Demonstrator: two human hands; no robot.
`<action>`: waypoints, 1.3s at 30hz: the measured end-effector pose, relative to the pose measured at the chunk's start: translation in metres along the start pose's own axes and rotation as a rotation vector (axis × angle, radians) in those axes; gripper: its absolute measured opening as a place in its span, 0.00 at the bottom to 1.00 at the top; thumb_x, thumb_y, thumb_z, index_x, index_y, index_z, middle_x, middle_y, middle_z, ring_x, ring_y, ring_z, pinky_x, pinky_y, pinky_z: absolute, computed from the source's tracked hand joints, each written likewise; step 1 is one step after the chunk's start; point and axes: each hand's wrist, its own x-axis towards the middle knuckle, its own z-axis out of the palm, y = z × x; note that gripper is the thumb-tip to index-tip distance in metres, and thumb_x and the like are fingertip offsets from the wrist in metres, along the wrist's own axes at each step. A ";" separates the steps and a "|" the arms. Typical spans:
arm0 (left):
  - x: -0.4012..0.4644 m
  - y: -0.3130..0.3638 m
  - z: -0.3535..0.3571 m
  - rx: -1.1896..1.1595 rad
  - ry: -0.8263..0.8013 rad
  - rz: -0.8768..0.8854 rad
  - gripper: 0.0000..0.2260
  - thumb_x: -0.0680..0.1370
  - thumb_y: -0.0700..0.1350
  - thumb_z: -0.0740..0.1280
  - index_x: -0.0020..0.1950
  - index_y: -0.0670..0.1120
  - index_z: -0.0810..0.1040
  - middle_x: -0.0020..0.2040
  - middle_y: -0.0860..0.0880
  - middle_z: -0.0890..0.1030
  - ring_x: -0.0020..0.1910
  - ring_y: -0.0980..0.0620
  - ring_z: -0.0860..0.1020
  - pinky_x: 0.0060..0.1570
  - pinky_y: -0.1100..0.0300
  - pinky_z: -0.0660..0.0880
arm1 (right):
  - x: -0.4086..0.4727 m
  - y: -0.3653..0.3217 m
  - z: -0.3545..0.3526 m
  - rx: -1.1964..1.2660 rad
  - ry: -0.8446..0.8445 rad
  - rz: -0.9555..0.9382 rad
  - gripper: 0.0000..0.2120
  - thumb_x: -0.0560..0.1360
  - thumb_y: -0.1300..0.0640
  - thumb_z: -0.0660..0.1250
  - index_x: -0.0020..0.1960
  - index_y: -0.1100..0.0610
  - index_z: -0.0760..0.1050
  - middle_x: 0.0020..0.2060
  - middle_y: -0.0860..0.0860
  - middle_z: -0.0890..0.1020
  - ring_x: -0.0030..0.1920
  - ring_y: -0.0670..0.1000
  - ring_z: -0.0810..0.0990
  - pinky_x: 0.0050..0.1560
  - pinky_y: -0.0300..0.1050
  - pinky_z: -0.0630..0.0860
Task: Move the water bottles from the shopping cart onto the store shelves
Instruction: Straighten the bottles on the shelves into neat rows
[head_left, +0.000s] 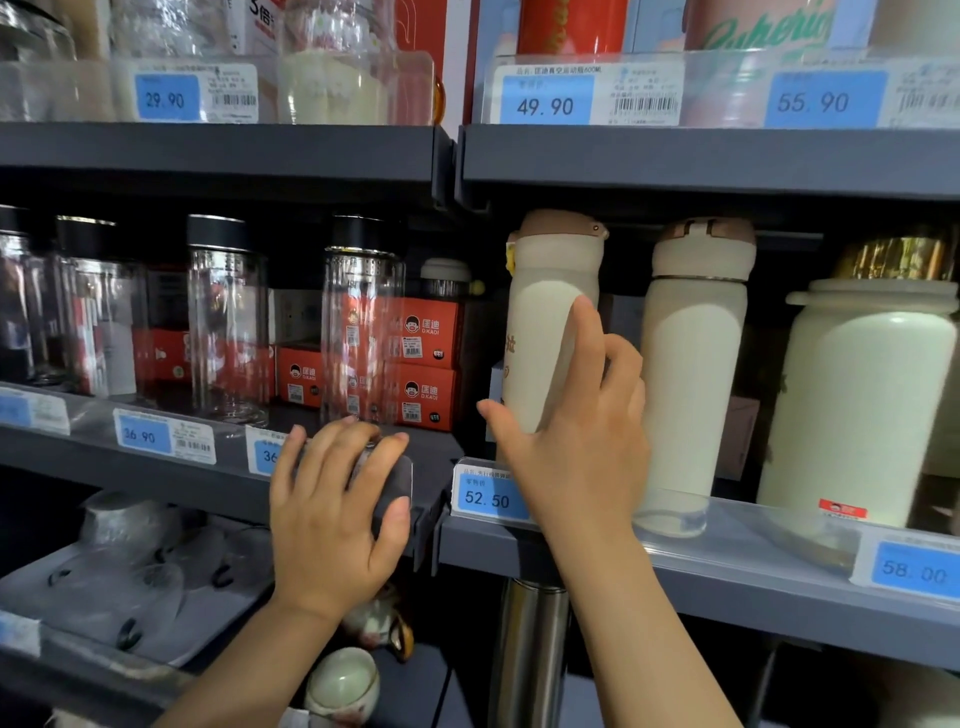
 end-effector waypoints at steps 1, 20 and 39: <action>0.000 0.000 0.000 0.000 -0.003 -0.002 0.17 0.76 0.50 0.56 0.62 0.46 0.72 0.55 0.41 0.80 0.61 0.43 0.72 0.71 0.45 0.57 | 0.000 -0.001 0.000 0.003 0.007 0.004 0.51 0.62 0.43 0.78 0.75 0.50 0.52 0.61 0.57 0.70 0.52 0.57 0.73 0.39 0.51 0.79; 0.001 -0.001 0.001 0.013 0.010 0.013 0.17 0.76 0.51 0.55 0.61 0.46 0.73 0.55 0.41 0.80 0.60 0.42 0.73 0.69 0.43 0.59 | 0.000 0.004 0.000 0.054 -0.011 -0.022 0.51 0.64 0.51 0.79 0.75 0.48 0.49 0.64 0.58 0.68 0.57 0.58 0.71 0.50 0.44 0.70; 0.002 0.000 0.000 0.006 -0.012 0.001 0.20 0.82 0.56 0.48 0.61 0.47 0.72 0.54 0.42 0.80 0.59 0.43 0.73 0.68 0.43 0.60 | -0.002 0.004 0.001 0.054 -0.013 -0.008 0.52 0.64 0.52 0.77 0.77 0.52 0.47 0.59 0.58 0.72 0.52 0.58 0.74 0.47 0.43 0.69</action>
